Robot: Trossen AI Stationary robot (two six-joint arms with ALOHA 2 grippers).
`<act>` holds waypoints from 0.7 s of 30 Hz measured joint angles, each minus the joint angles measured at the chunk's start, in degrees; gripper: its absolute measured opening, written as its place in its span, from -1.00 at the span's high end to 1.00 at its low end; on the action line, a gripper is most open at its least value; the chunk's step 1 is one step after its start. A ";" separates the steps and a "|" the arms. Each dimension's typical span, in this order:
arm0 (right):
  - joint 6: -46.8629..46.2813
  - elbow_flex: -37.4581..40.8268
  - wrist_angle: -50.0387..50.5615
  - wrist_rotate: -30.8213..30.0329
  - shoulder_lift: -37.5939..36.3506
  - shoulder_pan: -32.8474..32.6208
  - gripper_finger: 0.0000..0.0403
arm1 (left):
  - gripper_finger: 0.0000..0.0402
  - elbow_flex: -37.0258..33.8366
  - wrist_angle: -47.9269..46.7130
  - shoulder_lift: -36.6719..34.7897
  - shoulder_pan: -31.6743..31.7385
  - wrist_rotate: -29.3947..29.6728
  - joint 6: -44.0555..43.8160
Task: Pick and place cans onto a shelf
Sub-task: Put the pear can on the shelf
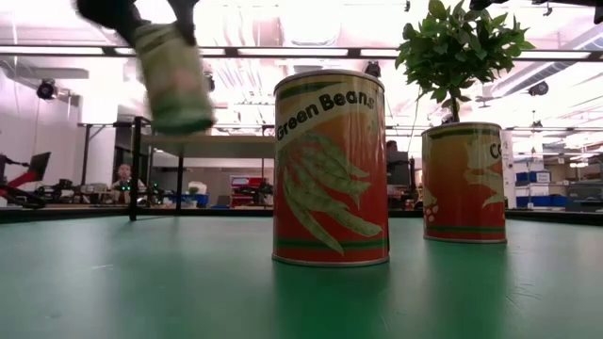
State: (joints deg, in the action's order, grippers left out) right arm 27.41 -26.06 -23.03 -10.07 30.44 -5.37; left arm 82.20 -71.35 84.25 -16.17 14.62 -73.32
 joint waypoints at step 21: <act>-0.25 0.00 0.04 -0.02 0.00 -0.02 0.91 | -0.54 25.98 -14.91 1.22 28.56 2.04 30.45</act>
State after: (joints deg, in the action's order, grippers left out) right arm 27.16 -26.06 -22.98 -10.09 30.44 -5.39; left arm 108.18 -86.26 85.47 12.39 16.66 -42.88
